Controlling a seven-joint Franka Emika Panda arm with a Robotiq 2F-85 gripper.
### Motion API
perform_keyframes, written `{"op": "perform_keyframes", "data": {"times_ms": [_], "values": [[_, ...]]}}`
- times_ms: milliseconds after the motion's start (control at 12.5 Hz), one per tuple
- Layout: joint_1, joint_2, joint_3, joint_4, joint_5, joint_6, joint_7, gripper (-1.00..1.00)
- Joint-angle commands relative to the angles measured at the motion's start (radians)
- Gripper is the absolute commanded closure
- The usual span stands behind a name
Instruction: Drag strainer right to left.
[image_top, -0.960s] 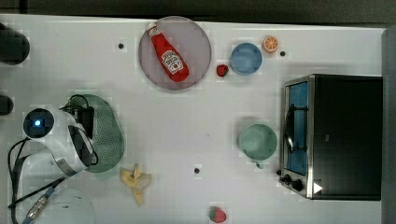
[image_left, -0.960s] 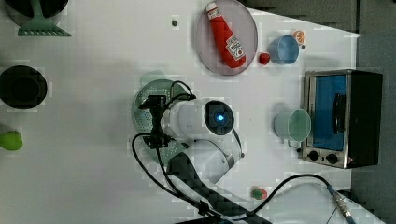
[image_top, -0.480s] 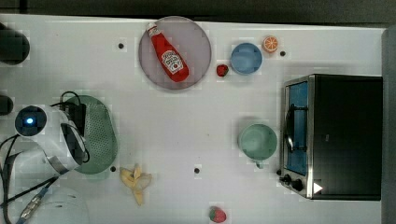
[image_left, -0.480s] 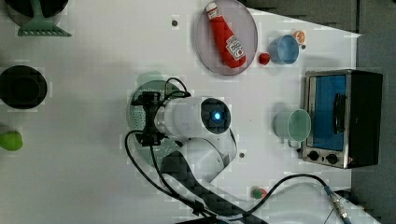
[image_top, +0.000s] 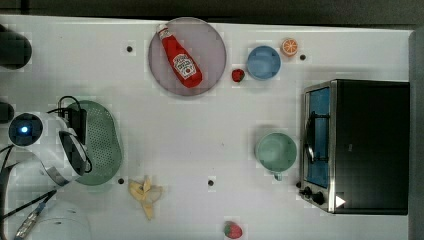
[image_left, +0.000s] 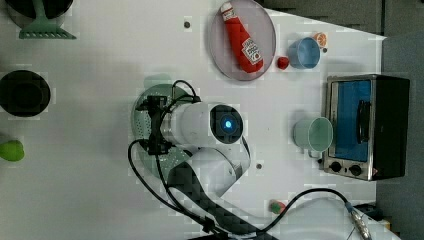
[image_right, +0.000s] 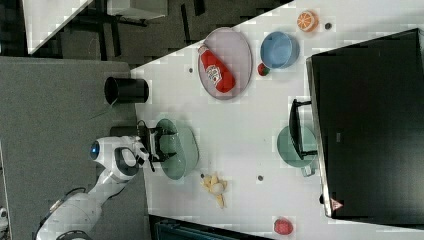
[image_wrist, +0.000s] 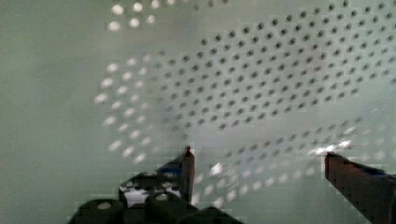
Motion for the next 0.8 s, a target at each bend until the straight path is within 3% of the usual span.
{"op": "perform_keyframes", "data": {"times_ms": [80, 400, 800], "values": [[0.0, -0.113, -0.044, 0.014, 0.003, -0.155, -0.135, -1.0], [-0.007, -0.339, -0.195, 0.012, -0.003, -0.385, -0.415, -1.0], [-0.034, -0.648, -0.483, 0.022, -0.094, -0.66, -0.905, -1.0]]}}
